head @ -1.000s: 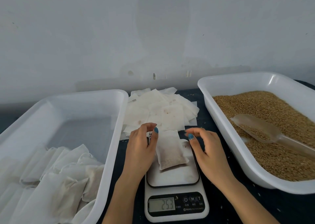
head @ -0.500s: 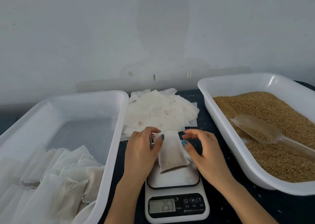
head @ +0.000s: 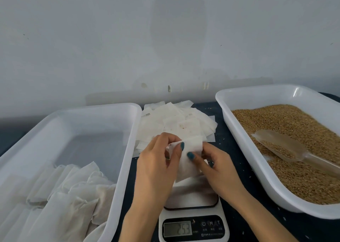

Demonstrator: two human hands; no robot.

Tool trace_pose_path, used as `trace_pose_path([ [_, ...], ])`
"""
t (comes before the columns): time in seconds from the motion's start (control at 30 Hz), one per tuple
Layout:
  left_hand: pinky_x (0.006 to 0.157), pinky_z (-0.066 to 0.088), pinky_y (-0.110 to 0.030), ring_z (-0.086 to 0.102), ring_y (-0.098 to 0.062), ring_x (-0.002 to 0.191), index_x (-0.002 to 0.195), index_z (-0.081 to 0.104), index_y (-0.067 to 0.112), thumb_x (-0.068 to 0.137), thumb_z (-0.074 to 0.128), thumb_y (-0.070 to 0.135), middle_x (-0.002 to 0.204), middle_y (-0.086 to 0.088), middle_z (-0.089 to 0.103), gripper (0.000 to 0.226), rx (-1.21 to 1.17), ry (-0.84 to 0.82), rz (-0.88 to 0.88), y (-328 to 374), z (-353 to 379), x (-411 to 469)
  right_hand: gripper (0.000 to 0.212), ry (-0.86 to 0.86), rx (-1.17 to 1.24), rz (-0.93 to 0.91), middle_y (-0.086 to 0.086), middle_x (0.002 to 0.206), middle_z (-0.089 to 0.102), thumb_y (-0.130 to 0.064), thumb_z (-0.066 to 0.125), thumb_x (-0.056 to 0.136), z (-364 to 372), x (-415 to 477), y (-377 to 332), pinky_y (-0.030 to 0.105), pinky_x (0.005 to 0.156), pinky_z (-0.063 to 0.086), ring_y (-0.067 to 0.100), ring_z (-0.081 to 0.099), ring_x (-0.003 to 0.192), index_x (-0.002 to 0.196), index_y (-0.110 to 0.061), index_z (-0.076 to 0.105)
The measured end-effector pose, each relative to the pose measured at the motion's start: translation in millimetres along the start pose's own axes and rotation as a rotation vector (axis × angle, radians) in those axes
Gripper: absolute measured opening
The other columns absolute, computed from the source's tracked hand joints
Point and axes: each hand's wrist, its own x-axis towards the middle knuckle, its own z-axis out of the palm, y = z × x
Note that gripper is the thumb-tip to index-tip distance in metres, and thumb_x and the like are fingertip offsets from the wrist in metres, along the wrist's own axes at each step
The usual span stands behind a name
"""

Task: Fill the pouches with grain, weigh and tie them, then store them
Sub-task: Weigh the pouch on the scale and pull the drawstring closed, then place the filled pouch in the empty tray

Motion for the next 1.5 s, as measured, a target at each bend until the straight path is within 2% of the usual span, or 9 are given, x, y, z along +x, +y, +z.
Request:
trace_pose_path([
  [0.17,0.044,0.045,-0.036,0.057,-0.029,0.047,0.088,0.061,0.018,0.090,0.065,0.022,0.054,-0.001,0.062,0.007,0.338,0.164,0.027,17.5,-41.3,0.1,0.028,-0.112,0.014,-0.073,0.004,0.077,0.066,-0.025,0.065,0.095,27.0,31.1,-29.0,0.034,0.074,0.054,0.013,0.061,0.074,0.082,-0.001,0.061],
  [0.33,0.057,0.052,-0.051,0.062,-0.040,0.059,0.101,0.049,0.019,0.092,0.050,0.018,0.065,-0.014,0.067,0.008,0.445,0.344,-0.131,28.8,-85.2,8.8,0.033,-0.217,-0.011,-0.221,0.011,0.071,0.056,-0.024,0.066,0.094,71.9,82.2,-80.4,0.042,0.076,0.052,0.024,0.054,0.070,0.074,-0.003,0.052],
  [0.43,0.059,0.049,-0.048,0.056,-0.037,0.061,0.096,0.039,0.023,0.091,0.045,0.000,0.064,-0.012,0.062,0.024,0.491,0.347,-0.286,17.5,-100.6,12.1,0.027,-0.424,-0.121,-0.251,0.010,0.077,0.061,-0.025,0.061,0.098,100.0,104.8,-97.6,0.049,0.078,0.048,0.028,0.057,0.077,0.082,-0.003,0.058],
  [0.57,0.057,0.037,-0.036,0.044,-0.026,0.056,0.083,0.063,0.015,0.087,0.046,-0.010,0.068,-0.010,0.061,0.031,0.604,0.175,-0.433,-9.8,-105.0,8.4,0.027,-0.657,-0.364,-0.260,0.013,0.091,0.064,-0.023,0.055,0.101,124.5,120.9,-100.0,0.045,0.082,0.046,0.032,0.058,0.090,0.096,0.003,0.062],
  [0.77,0.074,0.036,-0.030,0.058,-0.025,0.097,0.120,0.067,0.023,0.100,0.045,0.012,0.113,-0.005,0.067,0.032,0.738,-0.236,-0.452,-25.7,-113.3,13.6,0.020,-0.750,-0.526,-0.273,0.008,0.103,0.068,-0.013,0.050,0.100,133.0,130.2,-98.7,0.041,0.082,0.047,0.029,0.059,0.096,0.107,-0.007,0.068],
  [1.1,0.085,0.039,-0.028,0.056,-0.015,0.102,0.116,0.063,0.026,0.103,0.040,0.032,0.118,0.005,0.058,0.027,0.695,-0.605,-0.379,-48.8,-145.1,42.9,0.011,-0.690,-0.637,-0.293,-0.001,0.085,0.058,-0.015,0.054,0.096,149.3,133.4,-91.8,0.031,0.062,0.040,0.024,0.056,0.083,0.092,-0.019,0.062],
  [1.27,0.100,0.046,-0.048,0.063,-0.024,0.104,0.090,0.070,0.046,0.098,0.057,0.022,0.108,0.004,0.069,0.029,0.294,-0.462,-0.443,-82.4,-169.1,50.1,0.019,-0.640,-0.567,-0.252,0.004,0.089,0.056,-0.017,0.051,0.099,160.5,126.7,-92.1,0.034,0.060,0.038,0.029,0.057,0.085,0.115,-0.009,0.054],
  [1.33,0.101,0.048,-0.050,0.065,-0.017,0.108,0.099,0.070,0.051,0.085,0.063,0.045,0.110,0.011,0.070,0.017,0.210,-0.440,-0.455,-117.4,-184.7,51.0,0.033,-0.634,-0.508,-0.233,0.010,0.100,0.060,-0.020,0.052,0.100,162.9,121.4,-92.0,0.038,0.066,0.042,0.032,0.058,0.090,0.129,-0.006,0.046],
  [1.5,0.092,0.052,-0.050,0.068,-0.014,0.107,0.117,0.066,0.046,0.067,0.064,0.081,0.116,0.018,0.068,0.061,0.242,-0.323,-0.441,-266.6,-237.5,60.0,0.062,-0.644,-0.375,-0.206,0.019,0.140,0.052,-0.023,0.051,0.102,164.5,110.1,-94.9,0.050,0.099,0.044,0.038,0.053,0.121,0.153,-0.005,0.022],
])
